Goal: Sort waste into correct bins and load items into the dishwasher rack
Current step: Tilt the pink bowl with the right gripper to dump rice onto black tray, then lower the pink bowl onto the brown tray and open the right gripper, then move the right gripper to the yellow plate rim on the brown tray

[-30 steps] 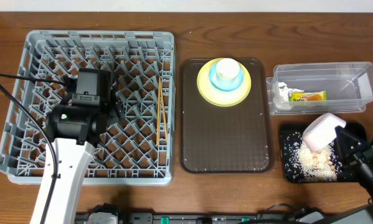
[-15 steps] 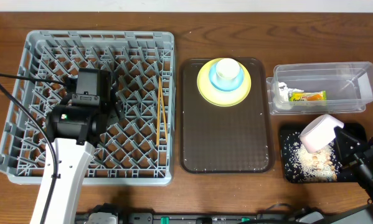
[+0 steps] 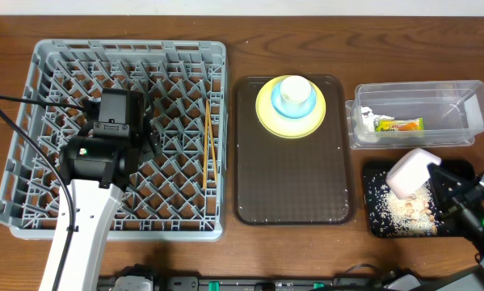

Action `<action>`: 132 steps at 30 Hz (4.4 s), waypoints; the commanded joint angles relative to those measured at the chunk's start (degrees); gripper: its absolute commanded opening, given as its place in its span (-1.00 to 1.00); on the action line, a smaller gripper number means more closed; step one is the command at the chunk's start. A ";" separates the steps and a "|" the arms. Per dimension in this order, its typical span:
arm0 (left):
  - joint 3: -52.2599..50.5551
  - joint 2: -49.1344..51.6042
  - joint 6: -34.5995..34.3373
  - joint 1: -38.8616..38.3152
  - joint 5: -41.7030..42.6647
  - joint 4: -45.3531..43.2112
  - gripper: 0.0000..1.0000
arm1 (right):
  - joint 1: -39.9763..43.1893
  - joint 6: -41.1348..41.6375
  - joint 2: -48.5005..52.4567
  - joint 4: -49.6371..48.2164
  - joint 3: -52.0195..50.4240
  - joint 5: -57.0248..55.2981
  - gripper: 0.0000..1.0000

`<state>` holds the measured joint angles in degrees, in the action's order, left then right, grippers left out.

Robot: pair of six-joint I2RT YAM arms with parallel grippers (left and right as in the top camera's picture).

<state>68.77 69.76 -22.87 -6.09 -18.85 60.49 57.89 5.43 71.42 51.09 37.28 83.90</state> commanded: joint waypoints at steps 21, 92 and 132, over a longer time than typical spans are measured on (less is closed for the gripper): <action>-0.31 0.11 -0.33 0.24 -1.16 0.31 0.87 | -62.18 15.80 -21.59 -10.78 5.05 -56.76 -0.98; -0.31 0.11 -0.33 0.24 -1.16 0.31 0.87 | -97.68 5.44 5.42 -14.84 21.57 -97.44 -0.14; -0.31 0.11 -0.33 0.24 -1.16 0.31 0.86 | -93.09 -0.39 26.23 -31.06 21.53 -101.02 -0.67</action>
<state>68.77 69.76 -22.87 -6.09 -18.85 60.49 -35.68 5.39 97.25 20.25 58.17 -16.40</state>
